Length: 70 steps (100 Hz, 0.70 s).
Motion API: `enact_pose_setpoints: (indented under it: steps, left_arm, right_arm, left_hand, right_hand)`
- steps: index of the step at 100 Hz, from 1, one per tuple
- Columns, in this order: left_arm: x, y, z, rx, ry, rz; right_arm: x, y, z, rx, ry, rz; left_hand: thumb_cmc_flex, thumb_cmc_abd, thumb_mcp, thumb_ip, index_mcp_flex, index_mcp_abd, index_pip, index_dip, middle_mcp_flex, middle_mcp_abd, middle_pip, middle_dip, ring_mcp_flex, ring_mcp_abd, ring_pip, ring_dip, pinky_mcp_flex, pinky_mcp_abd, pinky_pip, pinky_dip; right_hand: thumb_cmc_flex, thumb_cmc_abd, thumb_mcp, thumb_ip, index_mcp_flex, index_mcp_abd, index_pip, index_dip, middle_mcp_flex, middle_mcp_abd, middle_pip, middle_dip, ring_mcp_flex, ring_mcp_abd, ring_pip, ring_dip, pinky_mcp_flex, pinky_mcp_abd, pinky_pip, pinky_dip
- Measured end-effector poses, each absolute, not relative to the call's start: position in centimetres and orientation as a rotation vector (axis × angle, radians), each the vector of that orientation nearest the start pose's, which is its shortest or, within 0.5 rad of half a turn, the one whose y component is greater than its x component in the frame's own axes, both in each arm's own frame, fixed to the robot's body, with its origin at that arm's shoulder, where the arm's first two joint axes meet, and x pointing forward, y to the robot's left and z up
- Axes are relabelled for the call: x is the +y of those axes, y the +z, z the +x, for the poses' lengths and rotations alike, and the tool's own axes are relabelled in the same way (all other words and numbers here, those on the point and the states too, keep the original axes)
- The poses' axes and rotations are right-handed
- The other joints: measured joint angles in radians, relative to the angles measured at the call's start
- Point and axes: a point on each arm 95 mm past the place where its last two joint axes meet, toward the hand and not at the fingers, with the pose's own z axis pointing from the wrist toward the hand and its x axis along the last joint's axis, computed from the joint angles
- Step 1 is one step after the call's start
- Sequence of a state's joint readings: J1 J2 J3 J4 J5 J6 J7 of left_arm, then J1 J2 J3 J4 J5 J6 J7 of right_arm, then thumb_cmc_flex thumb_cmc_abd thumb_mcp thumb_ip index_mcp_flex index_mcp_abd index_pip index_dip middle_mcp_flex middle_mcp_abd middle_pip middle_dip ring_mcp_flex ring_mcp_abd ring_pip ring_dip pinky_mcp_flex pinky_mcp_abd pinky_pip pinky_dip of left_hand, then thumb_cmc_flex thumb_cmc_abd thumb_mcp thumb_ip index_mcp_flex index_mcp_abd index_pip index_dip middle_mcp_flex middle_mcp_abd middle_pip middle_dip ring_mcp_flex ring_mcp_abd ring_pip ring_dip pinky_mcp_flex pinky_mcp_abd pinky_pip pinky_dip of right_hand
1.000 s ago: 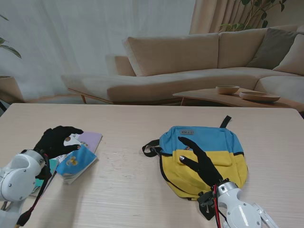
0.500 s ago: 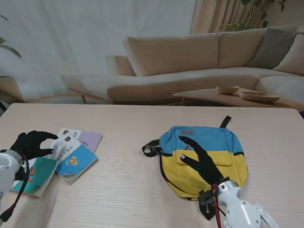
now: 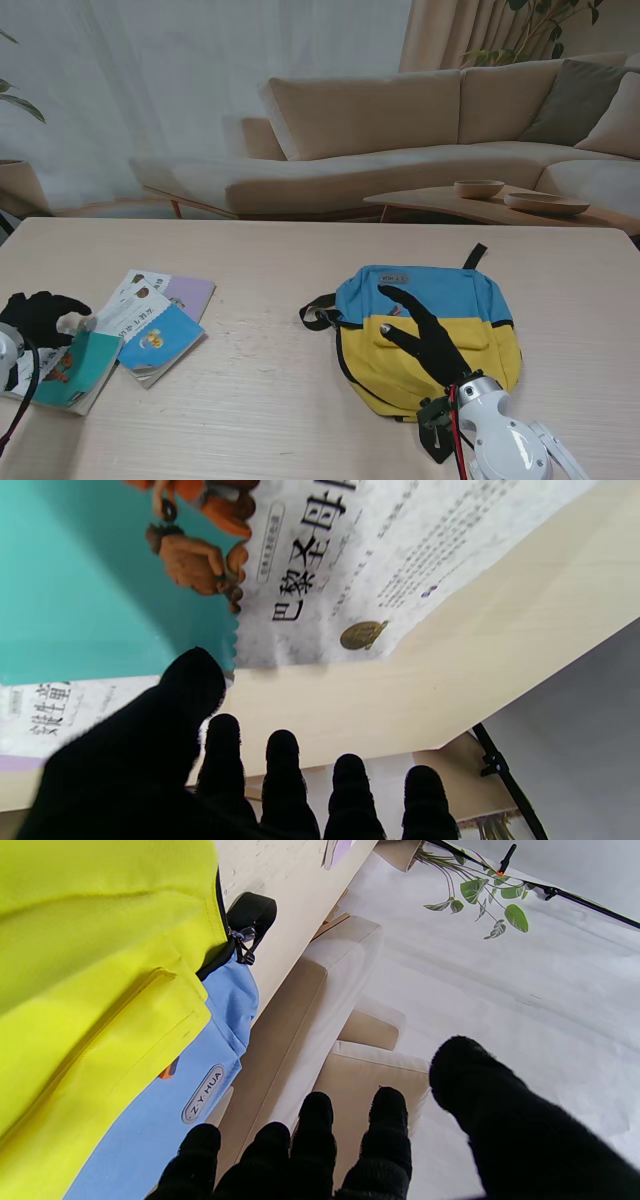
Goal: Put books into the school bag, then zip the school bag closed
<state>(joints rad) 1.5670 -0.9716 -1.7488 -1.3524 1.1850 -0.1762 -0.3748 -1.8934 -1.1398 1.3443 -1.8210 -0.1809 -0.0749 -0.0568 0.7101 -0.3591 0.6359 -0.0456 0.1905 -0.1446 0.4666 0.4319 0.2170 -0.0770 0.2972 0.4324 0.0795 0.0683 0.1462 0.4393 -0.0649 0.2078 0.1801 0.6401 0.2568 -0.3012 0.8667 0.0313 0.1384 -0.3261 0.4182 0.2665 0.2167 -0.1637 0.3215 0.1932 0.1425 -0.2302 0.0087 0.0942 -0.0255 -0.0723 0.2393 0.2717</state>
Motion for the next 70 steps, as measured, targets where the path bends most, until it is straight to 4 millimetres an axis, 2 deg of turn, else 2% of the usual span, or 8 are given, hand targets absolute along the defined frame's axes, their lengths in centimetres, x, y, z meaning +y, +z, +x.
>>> enact_pose_setpoints:
  steps: [19,33,52,62,70]
  left_arm:
    - [27.6,-32.4,39.7,1.569,-0.652,-1.561]
    - [27.8,-32.6,39.6,1.57,-0.64,-1.574]
    - [28.0,-33.0,39.3,1.585,-0.621,-1.596]
    - [28.2,-33.3,39.1,1.587,-0.628,-1.594]
    - [28.3,-33.5,39.0,1.584,-0.642,-1.588]
  right_arm:
    - [-0.1,-33.3,31.8,-0.945,-2.224,-2.226]
    - [-0.1,-33.4,31.9,-0.944,-2.224,-2.226]
    - [0.0,-33.4,31.9,-0.944,-2.222,-2.227]
    - [0.0,-33.4,31.9,-0.946,-2.222,-2.227]
    - [0.0,-33.4,31.9,-0.947,-2.222,-2.226]
  left_hand:
    - [0.0,-0.014,0.011,0.0,-0.012,0.0,0.002,0.013,0.023,-0.002,-0.004,-0.024,0.0,-0.012,-0.023,-0.02,-0.001,-0.013,-0.011,-0.038]
    - [0.0,-0.025,0.042,0.0,-0.012,-0.002,-0.05,-0.024,0.026,-0.028,-0.026,-0.053,-0.001,-0.024,-0.047,-0.036,-0.001,-0.018,-0.011,-0.052]
    - [0.036,-0.041,0.084,0.0,-0.022,-0.031,-0.224,-0.058,0.01,-0.107,-0.117,-0.096,-0.012,-0.051,-0.075,-0.071,-0.001,-0.04,-0.023,-0.09]
    - [0.064,-0.052,0.107,0.0,-0.022,-0.046,-0.305,0.023,-0.002,-0.142,-0.171,-0.096,-0.012,-0.069,-0.086,-0.094,-0.001,-0.049,-0.024,-0.111]
    - [0.077,-0.058,0.118,0.0,-0.023,-0.047,-0.36,0.087,-0.003,-0.144,-0.173,-0.083,-0.012,-0.069,-0.086,-0.094,-0.001,-0.05,-0.024,-0.112]
  right_hand:
    - [0.0,-0.005,0.0,0.0,0.0,0.0,0.001,0.0,0.0,0.0,0.0,0.0,0.0,0.0,0.0,0.0,0.0,0.0,0.0,0.0]
    - [0.0,-0.005,0.0,0.0,0.0,0.0,0.001,0.0,0.0,0.0,0.0,0.0,0.0,0.0,0.0,0.0,0.0,0.0,0.0,0.0]
    - [0.0,-0.005,0.0,0.0,0.0,0.0,0.002,0.0,0.0,0.0,0.0,0.0,0.0,0.0,0.0,0.0,0.0,0.0,0.0,0.0]
    - [0.0,-0.005,0.0,0.0,0.0,0.0,0.002,-0.001,0.0,0.0,0.0,0.0,0.0,0.0,0.0,0.0,0.0,0.0,0.0,0.0]
    - [0.0,-0.005,0.0,0.0,0.0,0.0,0.002,-0.002,0.0,0.0,0.0,0.0,0.0,0.0,0.0,0.0,0.0,0.0,0.0,0.0]
